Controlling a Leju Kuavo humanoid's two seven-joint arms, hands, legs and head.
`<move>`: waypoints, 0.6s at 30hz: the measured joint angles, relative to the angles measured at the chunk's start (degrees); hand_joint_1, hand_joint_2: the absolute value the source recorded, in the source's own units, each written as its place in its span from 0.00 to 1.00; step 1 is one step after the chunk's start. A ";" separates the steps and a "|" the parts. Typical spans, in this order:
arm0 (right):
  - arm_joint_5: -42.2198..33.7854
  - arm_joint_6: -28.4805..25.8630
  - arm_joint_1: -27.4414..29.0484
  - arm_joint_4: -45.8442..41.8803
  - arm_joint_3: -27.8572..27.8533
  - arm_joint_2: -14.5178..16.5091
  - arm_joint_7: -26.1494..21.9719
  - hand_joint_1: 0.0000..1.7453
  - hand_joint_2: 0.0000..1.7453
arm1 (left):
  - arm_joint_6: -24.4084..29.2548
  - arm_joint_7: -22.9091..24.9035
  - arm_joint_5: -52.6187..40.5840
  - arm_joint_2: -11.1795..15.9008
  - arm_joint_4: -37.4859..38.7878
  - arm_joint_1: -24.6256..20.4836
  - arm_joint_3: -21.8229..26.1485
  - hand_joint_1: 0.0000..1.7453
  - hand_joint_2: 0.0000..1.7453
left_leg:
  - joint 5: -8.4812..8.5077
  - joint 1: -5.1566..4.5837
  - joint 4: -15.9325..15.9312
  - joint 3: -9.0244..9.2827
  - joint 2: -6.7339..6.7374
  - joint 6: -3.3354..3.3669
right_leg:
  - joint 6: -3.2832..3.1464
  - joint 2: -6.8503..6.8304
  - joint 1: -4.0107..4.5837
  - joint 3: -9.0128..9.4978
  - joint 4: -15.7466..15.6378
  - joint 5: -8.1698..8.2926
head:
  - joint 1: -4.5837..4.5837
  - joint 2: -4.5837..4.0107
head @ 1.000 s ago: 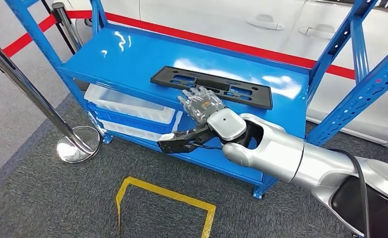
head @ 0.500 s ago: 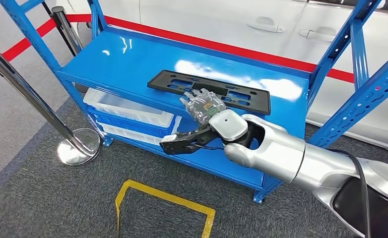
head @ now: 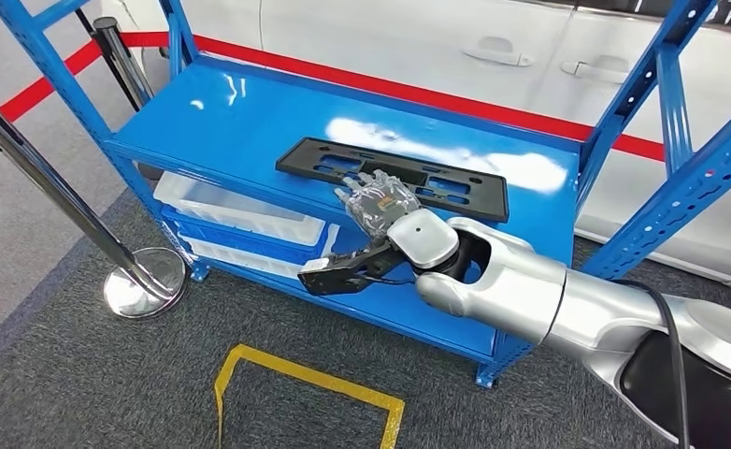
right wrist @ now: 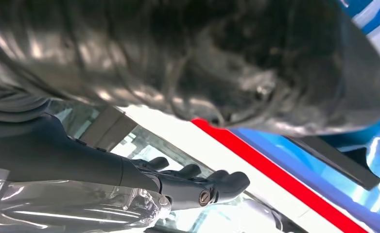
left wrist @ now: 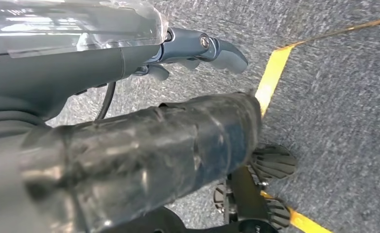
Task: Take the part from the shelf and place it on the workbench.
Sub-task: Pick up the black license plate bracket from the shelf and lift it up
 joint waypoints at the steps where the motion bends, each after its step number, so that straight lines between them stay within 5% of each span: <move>1: 0.05 -0.01 -0.05 0.08 0.01 0.03 -0.07 0.00 0.00 | -0.02 0.01 0.00 -0.06 0.00 0.03 0.00 0.00 0.00 | 0.09 0.16 -0.22 0.18 0.03 0.32 | 0.35 -0.02 -0.04 -0.48 1.10 -0.75 | 0.04 0.00; 4: 0.18 -0.01 0.06 0.43 0.05 0.04 -0.23 0.00 0.00 | -0.04 0.05 -0.01 -0.12 0.00 0.01 0.00 0.00 0.00 | 0.09 0.40 -0.47 0.43 0.10 0.91 | 1.27 -0.05 -0.64 -5.06 10.38 -5.26 | 0.11 0.00; 6: 0.20 0.02 0.37 0.75 0.28 0.04 -0.27 0.00 0.00 | -0.04 0.16 -0.02 -0.11 0.00 0.01 0.00 0.00 0.00 | -0.06 0.42 -0.46 0.52 0.08 0.96 | 1.66 -0.07 -1.18 -7.86 15.18 -6.23 | 0.11 0.00; 8: 0.20 0.06 0.52 1.05 0.54 0.04 -0.29 0.00 0.00 | -0.04 0.30 -0.03 -0.11 0.00 0.04 0.00 0.00 0.00 | -0.32 0.46 -0.44 0.84 -0.03 0.80 | 1.71 -0.09 -1.49 -6.76 11.99 -3.17 | 0.11 0.00; 11: 0.22 0.19 0.41 1.35 0.63 0.04 -0.25 0.00 0.00 | -0.04 0.43 -0.03 -0.20 0.00 0.04 0.00 0.00 0.00 | -0.84 0.37 -0.44 1.33 -0.16 0.13 | 1.08 -0.07 -1.21 -1.72 1.57 1.30 | 0.08 0.00; 15: 0.24 0.52 0.42 1.65 0.81 0.00 0.07 0.00 0.00 | -0.02 0.51 -0.01 -0.27 0.00 0.01 -0.01 0.00 0.00 | -1.22 0.37 -0.69 1.67 -0.05 -1.16 | 0.29 0.03 -0.99 -0.23 -1.00 1.14 | -0.02 0.00; 18: 0.22 0.73 0.24 1.91 0.83 -0.01 0.55 0.00 0.00 | -0.03 0.50 0.02 -0.33 0.00 0.06 -0.02 0.00 0.00 | -4.44 0.40 5.26 -1.00 0.13 -1.57 | -0.55 -0.07 -1.25 0.82 -1.92 1.12 | -0.12 0.00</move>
